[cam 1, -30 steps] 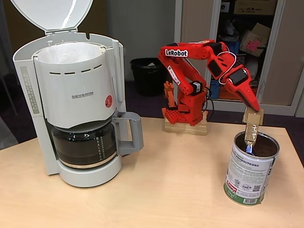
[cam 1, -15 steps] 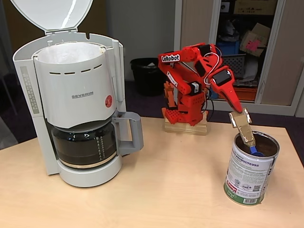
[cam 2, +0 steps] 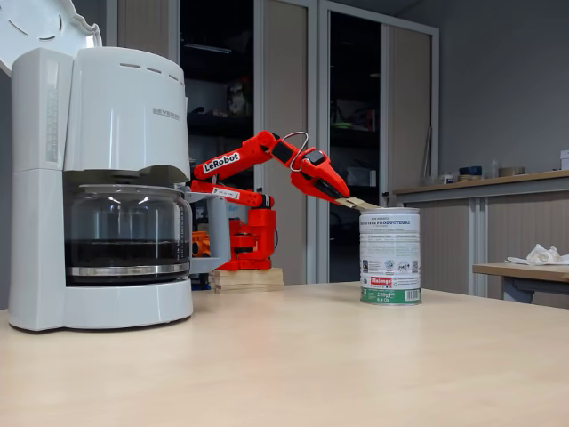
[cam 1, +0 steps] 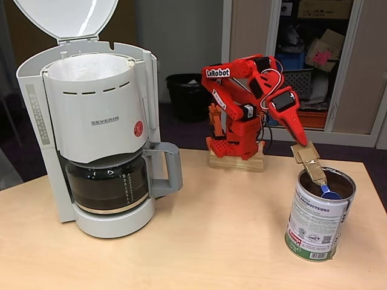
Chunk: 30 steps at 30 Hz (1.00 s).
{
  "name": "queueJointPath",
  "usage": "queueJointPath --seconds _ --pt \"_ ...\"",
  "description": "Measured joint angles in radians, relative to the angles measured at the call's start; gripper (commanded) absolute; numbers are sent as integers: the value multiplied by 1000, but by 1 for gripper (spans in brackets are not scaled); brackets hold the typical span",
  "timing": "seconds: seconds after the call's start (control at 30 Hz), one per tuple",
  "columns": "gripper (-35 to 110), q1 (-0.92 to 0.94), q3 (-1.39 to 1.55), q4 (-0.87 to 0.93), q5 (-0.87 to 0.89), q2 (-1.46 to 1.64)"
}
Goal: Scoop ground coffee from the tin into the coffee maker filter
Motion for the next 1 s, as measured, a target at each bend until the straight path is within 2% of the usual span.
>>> queueJointPath --seconds 0.57,1.0 --pt "0 0 -133 26 0 -179" --pt "10 -17 -127 29 3 -183"
